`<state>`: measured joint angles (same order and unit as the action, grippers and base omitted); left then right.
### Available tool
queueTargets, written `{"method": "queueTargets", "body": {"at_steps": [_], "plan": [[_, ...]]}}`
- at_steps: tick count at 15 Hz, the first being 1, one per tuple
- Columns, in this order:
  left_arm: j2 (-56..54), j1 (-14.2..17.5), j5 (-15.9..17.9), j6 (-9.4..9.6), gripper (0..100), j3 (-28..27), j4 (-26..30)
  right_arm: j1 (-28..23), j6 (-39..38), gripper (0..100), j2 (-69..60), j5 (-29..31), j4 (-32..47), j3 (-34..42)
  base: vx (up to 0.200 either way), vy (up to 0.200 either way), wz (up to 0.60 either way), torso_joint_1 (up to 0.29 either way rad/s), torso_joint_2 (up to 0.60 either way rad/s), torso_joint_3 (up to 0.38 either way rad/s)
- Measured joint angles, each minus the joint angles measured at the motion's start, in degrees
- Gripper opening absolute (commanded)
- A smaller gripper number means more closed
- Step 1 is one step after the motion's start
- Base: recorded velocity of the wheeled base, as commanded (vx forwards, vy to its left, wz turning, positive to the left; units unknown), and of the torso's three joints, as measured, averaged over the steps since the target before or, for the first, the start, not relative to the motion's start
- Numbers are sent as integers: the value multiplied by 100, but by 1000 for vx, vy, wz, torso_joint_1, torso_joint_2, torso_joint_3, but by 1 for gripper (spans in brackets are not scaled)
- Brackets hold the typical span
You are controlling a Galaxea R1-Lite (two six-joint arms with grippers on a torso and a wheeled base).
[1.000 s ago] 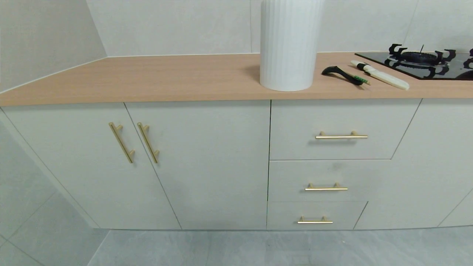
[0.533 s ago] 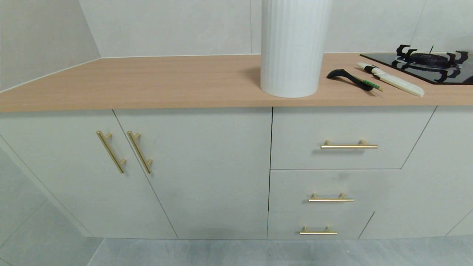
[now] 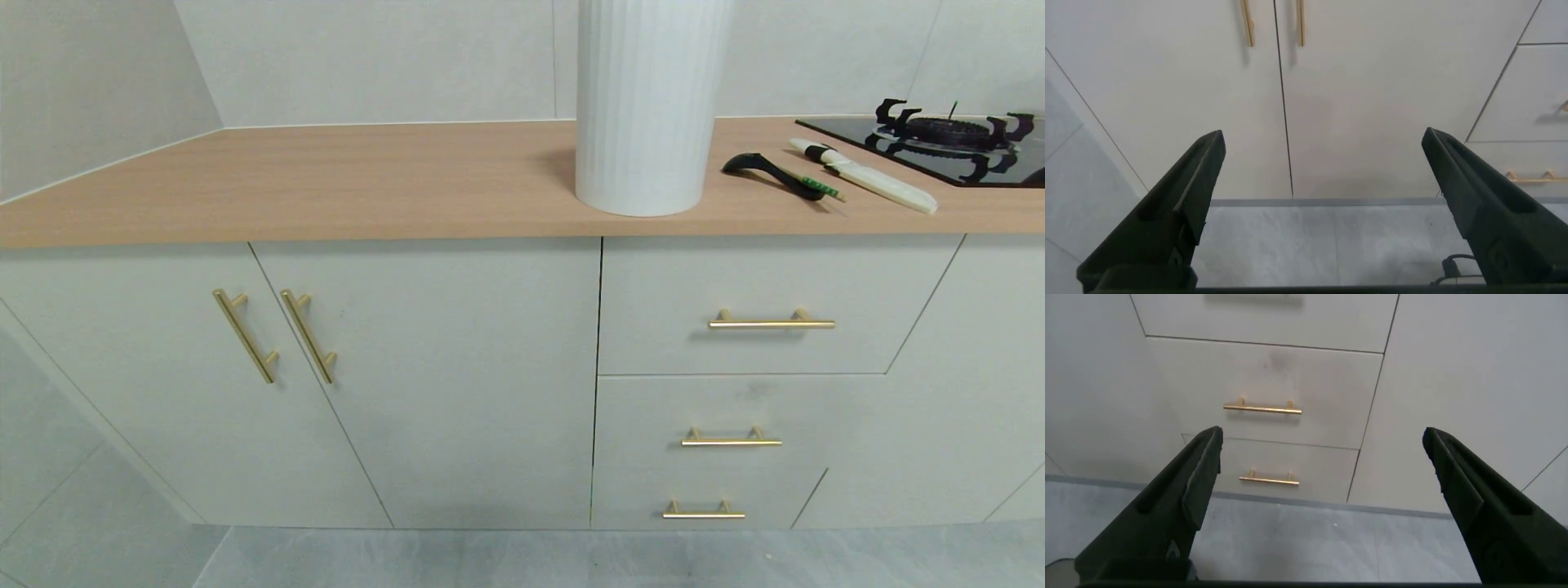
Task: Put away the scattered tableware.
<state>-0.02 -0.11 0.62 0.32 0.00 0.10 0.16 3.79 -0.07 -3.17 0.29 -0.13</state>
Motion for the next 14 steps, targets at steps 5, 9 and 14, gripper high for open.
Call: {"method": "queueTargets", "body": {"at_steps": [5, 9, 14], "plan": [[0, 1, -2, -2, 100, 0, 0, 132, -168, 100, 589, -444, 9, -909, 0, 0, 0, 0, 0, 0], [0, 4, 0, -2, 100, 0, 0, 446, -148, 100, 2141, -750, -27, -1172, 0, 0, 0, 0, 0, 0], [0, 1, 0, 0, 100, 0, 0, 885, -137, 100, 4401, -846, -245, -1701, 0, 0, 0, 0, 0, 0]]}}
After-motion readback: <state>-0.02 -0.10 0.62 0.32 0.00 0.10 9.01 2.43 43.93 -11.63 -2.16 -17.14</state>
